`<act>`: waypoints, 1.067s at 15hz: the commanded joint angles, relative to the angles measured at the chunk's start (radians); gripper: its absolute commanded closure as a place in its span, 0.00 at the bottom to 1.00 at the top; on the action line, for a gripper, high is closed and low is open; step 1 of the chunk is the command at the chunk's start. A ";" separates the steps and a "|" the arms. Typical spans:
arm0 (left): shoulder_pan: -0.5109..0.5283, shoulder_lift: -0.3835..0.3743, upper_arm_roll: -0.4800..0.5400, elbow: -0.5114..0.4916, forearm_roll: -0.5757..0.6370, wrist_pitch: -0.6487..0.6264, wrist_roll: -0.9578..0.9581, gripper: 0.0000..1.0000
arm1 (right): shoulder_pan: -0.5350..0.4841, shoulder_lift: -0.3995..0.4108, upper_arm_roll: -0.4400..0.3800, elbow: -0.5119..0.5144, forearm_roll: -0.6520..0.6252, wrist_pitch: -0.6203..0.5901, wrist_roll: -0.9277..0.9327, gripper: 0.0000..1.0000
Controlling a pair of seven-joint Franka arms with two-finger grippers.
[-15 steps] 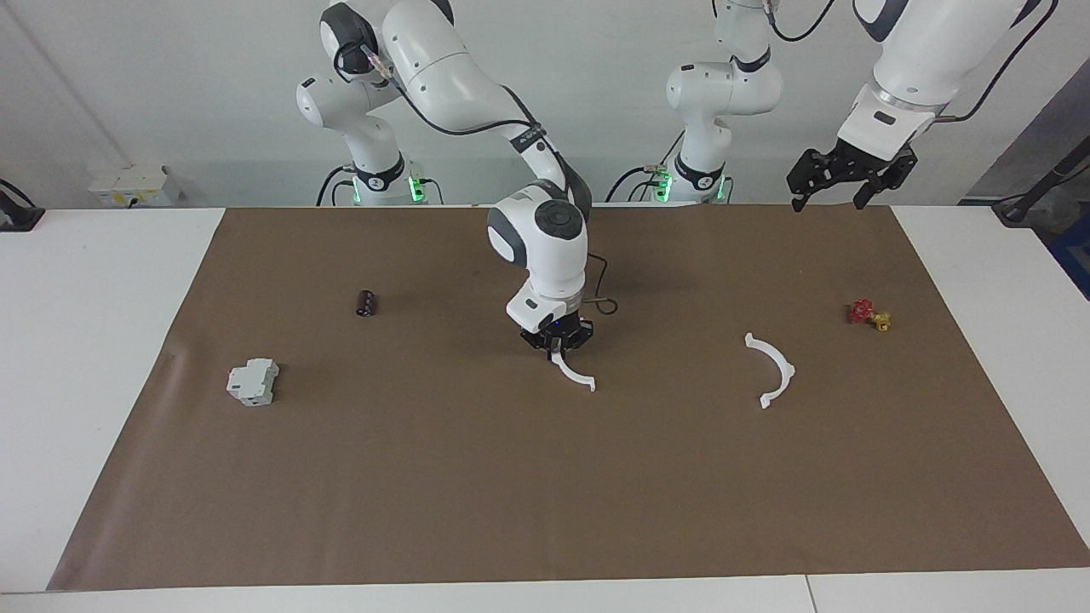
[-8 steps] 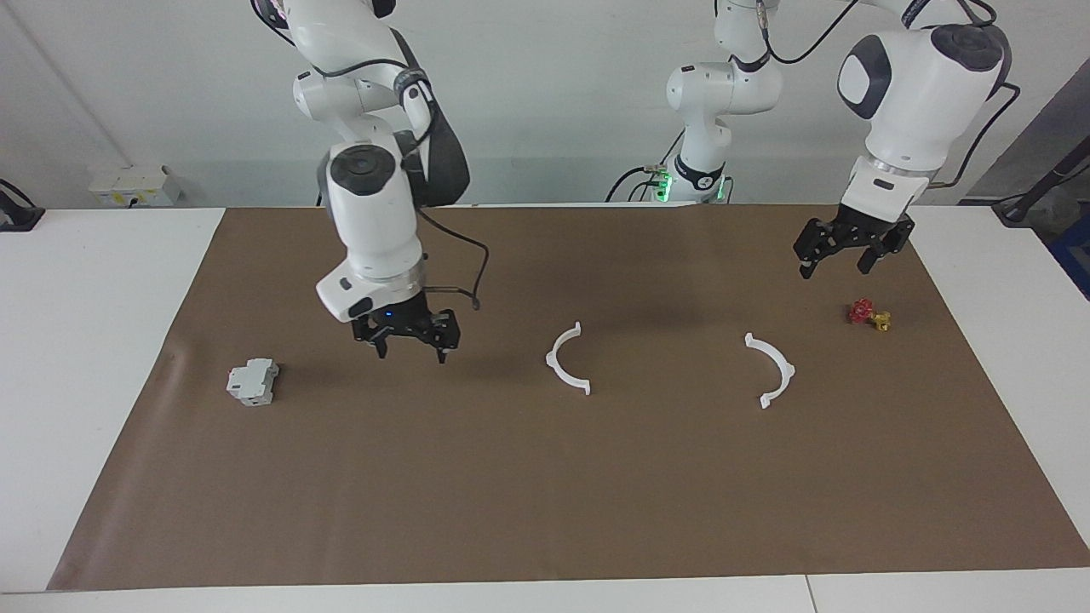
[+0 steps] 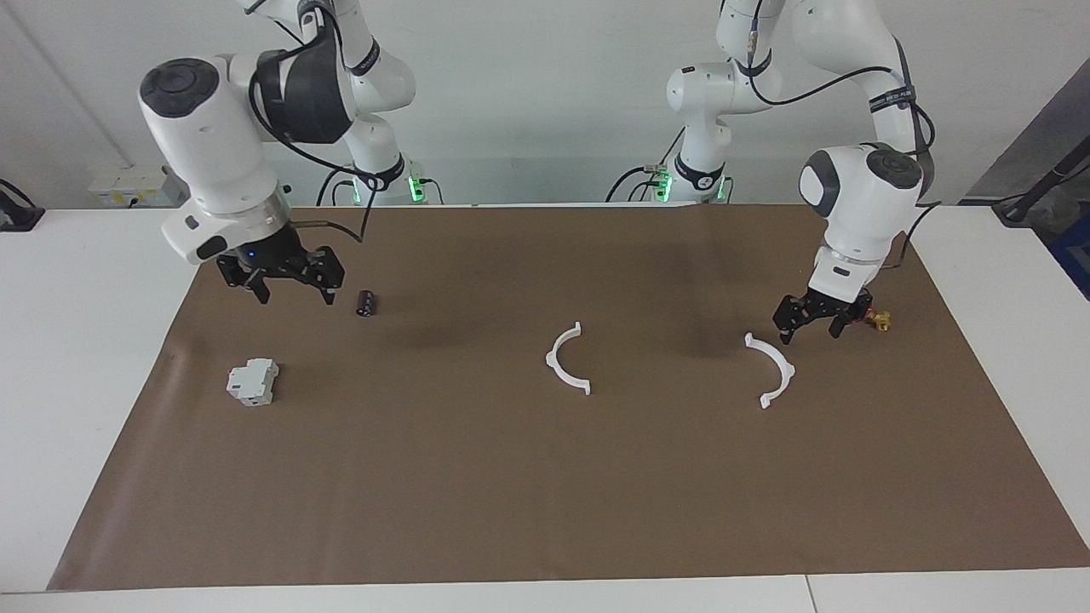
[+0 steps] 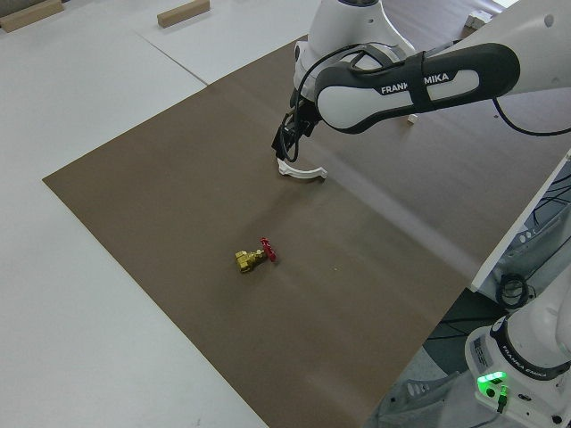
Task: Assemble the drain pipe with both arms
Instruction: 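Release the half-ring and withdraw the right gripper while the left gripper reaches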
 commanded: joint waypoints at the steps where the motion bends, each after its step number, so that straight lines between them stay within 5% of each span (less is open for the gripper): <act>1: -0.001 -0.046 -0.006 -0.032 0.003 -0.047 -0.024 0.00 | -0.075 -0.037 0.013 -0.020 0.005 -0.048 -0.099 0.00; 7: -0.076 0.107 -0.006 -0.041 0.003 0.143 -0.284 0.00 | -0.072 -0.033 0.015 0.116 -0.046 -0.195 -0.105 0.00; 16: -0.036 0.110 -0.006 -0.048 0.003 0.140 -0.262 0.00 | -0.074 -0.056 0.018 0.075 -0.001 -0.191 -0.070 0.00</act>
